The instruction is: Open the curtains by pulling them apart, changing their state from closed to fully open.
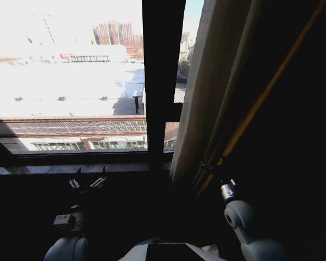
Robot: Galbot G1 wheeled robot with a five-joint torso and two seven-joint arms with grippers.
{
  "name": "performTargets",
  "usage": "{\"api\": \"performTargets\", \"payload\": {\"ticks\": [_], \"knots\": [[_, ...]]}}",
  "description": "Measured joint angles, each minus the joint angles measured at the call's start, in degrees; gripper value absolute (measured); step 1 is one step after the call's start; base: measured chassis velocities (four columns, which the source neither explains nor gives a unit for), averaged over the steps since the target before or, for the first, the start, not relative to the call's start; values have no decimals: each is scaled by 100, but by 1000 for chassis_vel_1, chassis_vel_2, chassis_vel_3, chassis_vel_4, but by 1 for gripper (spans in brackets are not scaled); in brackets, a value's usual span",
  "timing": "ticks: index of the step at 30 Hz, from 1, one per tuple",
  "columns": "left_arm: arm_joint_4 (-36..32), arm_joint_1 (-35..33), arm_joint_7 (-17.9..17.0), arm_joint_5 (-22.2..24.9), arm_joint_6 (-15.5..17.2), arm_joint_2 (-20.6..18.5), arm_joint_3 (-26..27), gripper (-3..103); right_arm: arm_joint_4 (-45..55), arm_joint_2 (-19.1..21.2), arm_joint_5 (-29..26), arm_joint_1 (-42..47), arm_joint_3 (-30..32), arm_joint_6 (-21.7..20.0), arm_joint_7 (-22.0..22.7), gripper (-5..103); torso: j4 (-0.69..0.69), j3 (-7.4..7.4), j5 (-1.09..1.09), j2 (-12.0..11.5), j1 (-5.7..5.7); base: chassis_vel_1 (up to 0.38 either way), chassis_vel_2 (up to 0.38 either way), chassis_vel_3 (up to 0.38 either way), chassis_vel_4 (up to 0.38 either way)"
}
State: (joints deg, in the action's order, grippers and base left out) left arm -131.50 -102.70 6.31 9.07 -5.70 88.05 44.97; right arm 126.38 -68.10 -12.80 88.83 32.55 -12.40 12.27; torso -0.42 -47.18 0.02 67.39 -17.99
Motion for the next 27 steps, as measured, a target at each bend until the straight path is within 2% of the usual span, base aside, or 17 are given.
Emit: {"api": "performTargets", "payload": {"ticks": [7, 14, 27], "knots": [[14, 10, 2, 16, 5, -12, -28, 100, -16, -52, 209, 16, -11, 55, -2, 100, -2, 0, 0, 0, 0, 29, 30, -51, -31], [-35, -12, -13, 4, 112, -14, -33, 100, -20, -13, 217, 28, 35, 66, -10, 100, 0, 0, 0, 0, 1, 180, 155, -141, -143], [-107, -73, -16, -15, 96, 16, -2, 100, 66, -85, 305, 80, -50, 60, -153, 100, -1, -1, 0, -1, 0, 294, 296, -300, -297]]}}
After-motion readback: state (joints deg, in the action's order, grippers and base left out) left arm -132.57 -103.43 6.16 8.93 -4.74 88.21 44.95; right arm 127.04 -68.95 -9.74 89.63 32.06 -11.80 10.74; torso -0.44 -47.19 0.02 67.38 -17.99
